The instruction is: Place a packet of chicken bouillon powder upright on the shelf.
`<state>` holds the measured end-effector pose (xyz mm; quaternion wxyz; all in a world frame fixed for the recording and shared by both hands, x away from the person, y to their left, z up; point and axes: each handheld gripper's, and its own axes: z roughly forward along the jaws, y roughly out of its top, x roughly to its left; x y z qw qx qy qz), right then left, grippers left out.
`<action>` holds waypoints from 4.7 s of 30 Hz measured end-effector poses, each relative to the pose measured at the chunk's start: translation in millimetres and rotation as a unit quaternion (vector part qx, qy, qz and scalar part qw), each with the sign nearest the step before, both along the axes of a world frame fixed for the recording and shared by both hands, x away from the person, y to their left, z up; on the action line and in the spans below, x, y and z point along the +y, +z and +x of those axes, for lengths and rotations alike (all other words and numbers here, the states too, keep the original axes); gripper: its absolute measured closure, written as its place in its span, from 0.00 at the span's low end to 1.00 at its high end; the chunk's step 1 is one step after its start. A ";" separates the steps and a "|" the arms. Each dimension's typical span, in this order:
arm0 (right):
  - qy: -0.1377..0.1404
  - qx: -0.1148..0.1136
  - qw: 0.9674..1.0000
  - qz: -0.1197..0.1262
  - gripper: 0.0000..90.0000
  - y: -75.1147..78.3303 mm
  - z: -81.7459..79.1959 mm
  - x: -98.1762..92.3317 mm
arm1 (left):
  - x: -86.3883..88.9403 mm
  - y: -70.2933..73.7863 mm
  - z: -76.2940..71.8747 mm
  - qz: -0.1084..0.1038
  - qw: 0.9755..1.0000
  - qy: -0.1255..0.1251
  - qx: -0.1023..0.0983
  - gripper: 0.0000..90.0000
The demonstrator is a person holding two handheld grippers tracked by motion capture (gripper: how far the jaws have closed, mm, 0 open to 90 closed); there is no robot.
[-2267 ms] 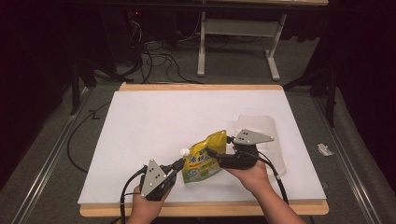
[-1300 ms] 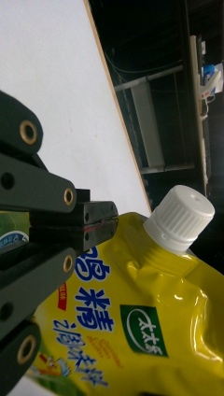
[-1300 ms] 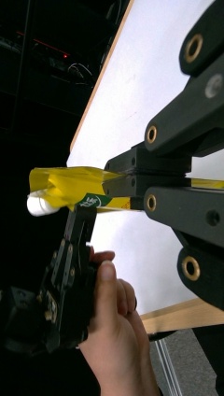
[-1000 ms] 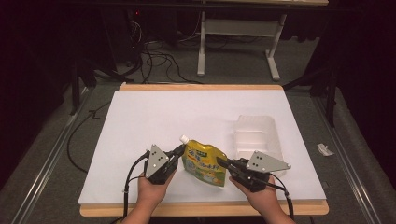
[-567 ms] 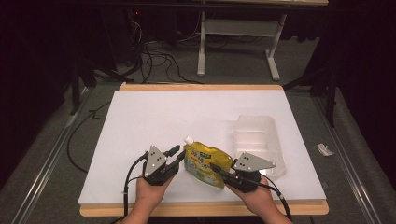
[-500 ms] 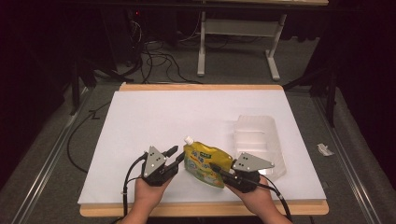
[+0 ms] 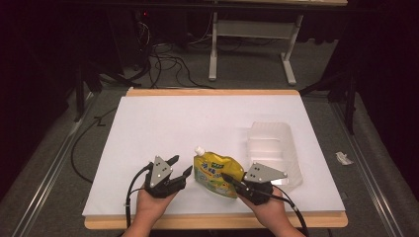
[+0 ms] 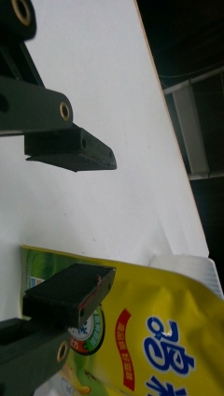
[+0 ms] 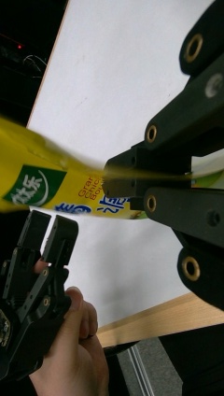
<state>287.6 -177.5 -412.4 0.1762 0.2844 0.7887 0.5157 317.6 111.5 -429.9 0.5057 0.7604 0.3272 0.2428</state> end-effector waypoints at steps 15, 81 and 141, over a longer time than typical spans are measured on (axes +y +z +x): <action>0.024 -0.001 0.999 0.030 1.00 11.0 0.6 -10.7 | 6.1 0.4 1.5 -0.023 1.000 0.000 0.003 0.45; -0.015 -0.064 0.993 0.097 1.00 67.0 1.8 -110.5 | -2.7 -5.4 1.4 -0.005 1.000 -0.021 0.014 0.39; -0.105 -0.019 0.992 0.066 1.00 33.0 -9.7 -145.7 | -6.0 -7.1 0.6 0.002 0.999 -0.033 0.017 0.39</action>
